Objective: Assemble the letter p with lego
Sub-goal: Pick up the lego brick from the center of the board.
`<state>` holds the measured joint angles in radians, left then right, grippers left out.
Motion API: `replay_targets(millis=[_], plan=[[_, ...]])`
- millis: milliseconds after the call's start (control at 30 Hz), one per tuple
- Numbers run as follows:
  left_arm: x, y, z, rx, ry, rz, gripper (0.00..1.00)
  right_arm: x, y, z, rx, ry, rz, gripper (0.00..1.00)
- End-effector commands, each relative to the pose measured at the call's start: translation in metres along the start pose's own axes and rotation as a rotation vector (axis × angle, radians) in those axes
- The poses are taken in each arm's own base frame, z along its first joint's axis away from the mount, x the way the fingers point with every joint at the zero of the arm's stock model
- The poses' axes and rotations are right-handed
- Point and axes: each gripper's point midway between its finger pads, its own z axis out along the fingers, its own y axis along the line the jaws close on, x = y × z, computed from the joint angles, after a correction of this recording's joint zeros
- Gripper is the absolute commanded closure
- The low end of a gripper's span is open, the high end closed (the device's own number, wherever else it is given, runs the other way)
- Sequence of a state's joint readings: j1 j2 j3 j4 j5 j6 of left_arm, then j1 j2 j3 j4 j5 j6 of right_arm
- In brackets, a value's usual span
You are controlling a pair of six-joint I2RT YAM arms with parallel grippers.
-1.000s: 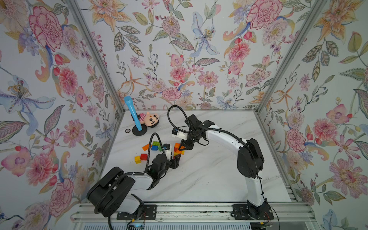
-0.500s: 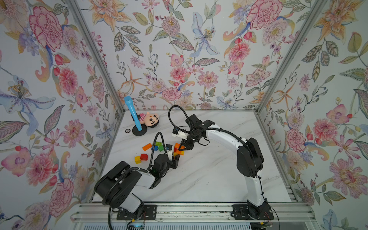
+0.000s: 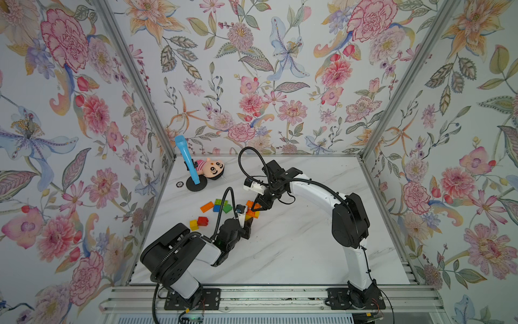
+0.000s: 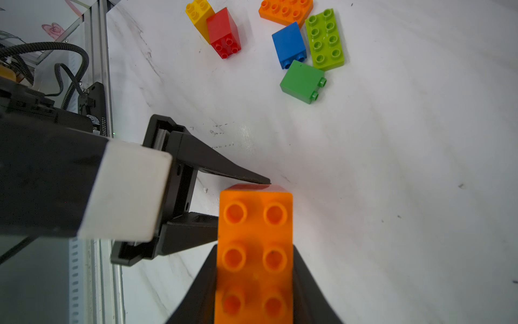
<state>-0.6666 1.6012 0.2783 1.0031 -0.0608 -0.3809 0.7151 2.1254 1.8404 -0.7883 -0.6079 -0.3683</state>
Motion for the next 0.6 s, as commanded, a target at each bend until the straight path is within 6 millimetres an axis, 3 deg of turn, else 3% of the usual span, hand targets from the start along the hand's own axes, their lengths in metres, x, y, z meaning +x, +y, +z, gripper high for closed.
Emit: replay_targets(millis=[0, 300, 467, 567], plan=[[-0.012, -0.009, 0.001, 0.017, -0.049, 0.009, 0.64, 0.024, -0.006, 0.016, -0.023, 0.080, 0.054, 0.77], [-0.015, -0.008, -0.001, -0.023, -0.061, 0.033, 0.67, 0.025, -0.008, 0.015, -0.011, 0.084, 0.066, 0.74], [-0.018, -0.007, -0.005, -0.072, -0.069, 0.086, 0.71, 0.035, -0.005, 0.017, 0.010, 0.130, 0.058, 0.74], [-0.034, -0.006, -0.011, -0.101, -0.111, 0.104, 0.75, 0.042, -0.003, 0.019, 0.022, 0.156, 0.061, 0.75]])
